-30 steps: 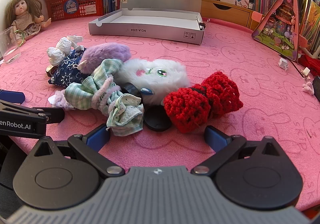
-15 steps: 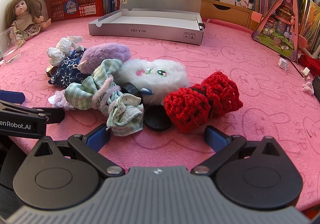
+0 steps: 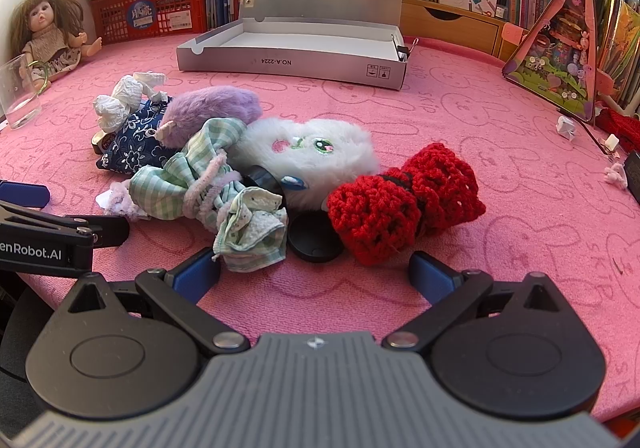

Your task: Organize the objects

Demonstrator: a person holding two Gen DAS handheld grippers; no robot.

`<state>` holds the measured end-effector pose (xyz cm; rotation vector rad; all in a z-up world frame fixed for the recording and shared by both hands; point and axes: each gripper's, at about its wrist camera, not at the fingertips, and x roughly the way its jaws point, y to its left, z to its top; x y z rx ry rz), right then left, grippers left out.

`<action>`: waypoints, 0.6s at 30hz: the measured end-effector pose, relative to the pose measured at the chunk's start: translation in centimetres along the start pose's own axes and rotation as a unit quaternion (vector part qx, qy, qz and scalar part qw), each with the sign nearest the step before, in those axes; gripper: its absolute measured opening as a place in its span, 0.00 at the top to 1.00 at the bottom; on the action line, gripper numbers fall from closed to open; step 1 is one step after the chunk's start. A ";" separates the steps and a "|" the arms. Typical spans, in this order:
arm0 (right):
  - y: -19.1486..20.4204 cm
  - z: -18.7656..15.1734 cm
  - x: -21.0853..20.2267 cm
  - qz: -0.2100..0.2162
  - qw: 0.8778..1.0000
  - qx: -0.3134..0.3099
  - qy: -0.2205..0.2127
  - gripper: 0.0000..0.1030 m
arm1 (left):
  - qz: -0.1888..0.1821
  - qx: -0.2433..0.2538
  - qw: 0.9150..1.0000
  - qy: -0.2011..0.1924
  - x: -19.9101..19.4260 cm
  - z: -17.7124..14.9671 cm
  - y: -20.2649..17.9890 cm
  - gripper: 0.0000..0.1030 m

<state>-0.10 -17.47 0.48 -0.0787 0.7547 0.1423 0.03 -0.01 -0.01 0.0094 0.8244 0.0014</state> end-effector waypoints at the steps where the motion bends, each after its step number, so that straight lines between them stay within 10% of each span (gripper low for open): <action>1: 0.0 0.0 0.0 0.000 1.000 0.000 0.000 0.00 | 0.000 0.000 1.000 0.000 0.0 0.0 0.0 0.00; 18: 0.0 -0.3 -0.6 0.000 1.000 0.001 -0.003 0.00 | 0.000 0.000 1.000 -0.002 0.0 0.0 0.0 0.00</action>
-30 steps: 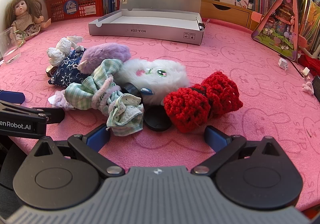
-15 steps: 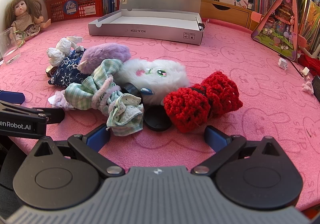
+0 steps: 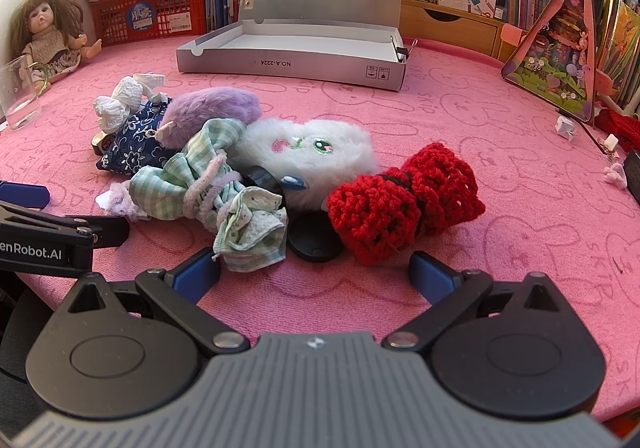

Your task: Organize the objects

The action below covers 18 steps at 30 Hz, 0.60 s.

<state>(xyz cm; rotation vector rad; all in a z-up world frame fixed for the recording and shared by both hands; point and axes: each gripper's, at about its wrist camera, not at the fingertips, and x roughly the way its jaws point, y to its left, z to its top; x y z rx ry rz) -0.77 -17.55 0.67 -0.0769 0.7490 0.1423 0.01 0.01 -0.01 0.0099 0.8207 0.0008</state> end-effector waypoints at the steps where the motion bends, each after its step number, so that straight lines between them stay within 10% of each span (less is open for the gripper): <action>1: 0.0 0.0 0.0 0.000 1.000 0.000 -0.001 0.00 | 0.000 0.000 1.000 -0.001 0.0 0.0 0.0 0.00; 18: -0.6 -0.6 -0.6 0.014 1.000 0.011 -0.024 0.00 | -0.016 -0.004 1.000 -0.015 -0.6 -0.2 0.3 0.00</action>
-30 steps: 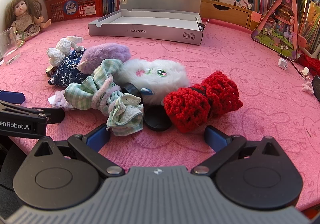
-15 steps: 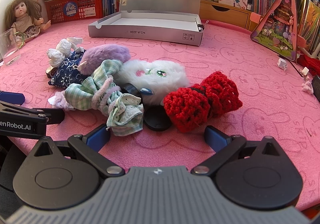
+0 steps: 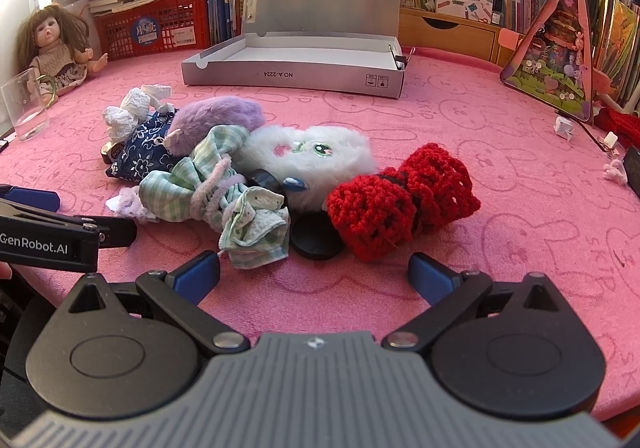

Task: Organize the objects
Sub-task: 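Grasp the pink-and-white paper bundle with the left gripper while the right gripper grasps the red crocheted bow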

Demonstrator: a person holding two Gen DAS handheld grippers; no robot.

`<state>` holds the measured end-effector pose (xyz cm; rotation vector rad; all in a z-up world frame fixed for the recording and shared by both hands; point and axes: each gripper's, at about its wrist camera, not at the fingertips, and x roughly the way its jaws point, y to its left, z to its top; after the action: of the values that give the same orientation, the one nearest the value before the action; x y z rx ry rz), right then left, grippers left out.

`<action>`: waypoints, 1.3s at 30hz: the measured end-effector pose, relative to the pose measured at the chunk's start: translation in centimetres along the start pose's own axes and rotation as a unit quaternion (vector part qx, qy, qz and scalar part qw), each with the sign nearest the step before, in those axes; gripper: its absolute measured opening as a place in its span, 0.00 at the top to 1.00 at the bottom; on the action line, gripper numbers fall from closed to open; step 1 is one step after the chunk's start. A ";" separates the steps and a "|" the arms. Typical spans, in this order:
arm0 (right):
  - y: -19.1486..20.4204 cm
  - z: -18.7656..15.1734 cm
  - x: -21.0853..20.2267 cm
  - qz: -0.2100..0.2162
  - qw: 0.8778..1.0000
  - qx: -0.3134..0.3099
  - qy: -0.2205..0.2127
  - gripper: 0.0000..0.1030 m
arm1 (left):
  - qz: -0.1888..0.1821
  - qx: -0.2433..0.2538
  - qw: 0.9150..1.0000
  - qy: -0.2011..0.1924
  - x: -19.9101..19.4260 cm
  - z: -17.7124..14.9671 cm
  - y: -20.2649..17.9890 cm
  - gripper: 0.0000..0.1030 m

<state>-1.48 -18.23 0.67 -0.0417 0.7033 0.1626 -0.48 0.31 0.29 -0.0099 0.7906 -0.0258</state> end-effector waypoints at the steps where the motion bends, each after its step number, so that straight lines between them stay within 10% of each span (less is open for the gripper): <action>1: -0.2 0.0 -0.2 0.003 1.000 0.003 -0.004 0.00 | -0.007 -0.002 1.000 -0.005 -0.2 0.0 0.0 0.00; 24: -5.1 1.7 -1.8 -0.093 0.993 -0.002 -0.080 0.04 | -0.028 0.047 0.997 -0.055 -0.2 -0.6 -2.7 0.10; 39: -3.1 1.8 0.2 -0.035 0.993 -0.089 -0.069 0.03 | -0.030 0.055 0.996 -0.061 0.2 -0.7 -1.3 0.09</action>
<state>0.36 -21.13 1.88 -0.2244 0.5467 0.1584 -0.84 -0.96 -0.30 0.0696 0.6654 -0.1244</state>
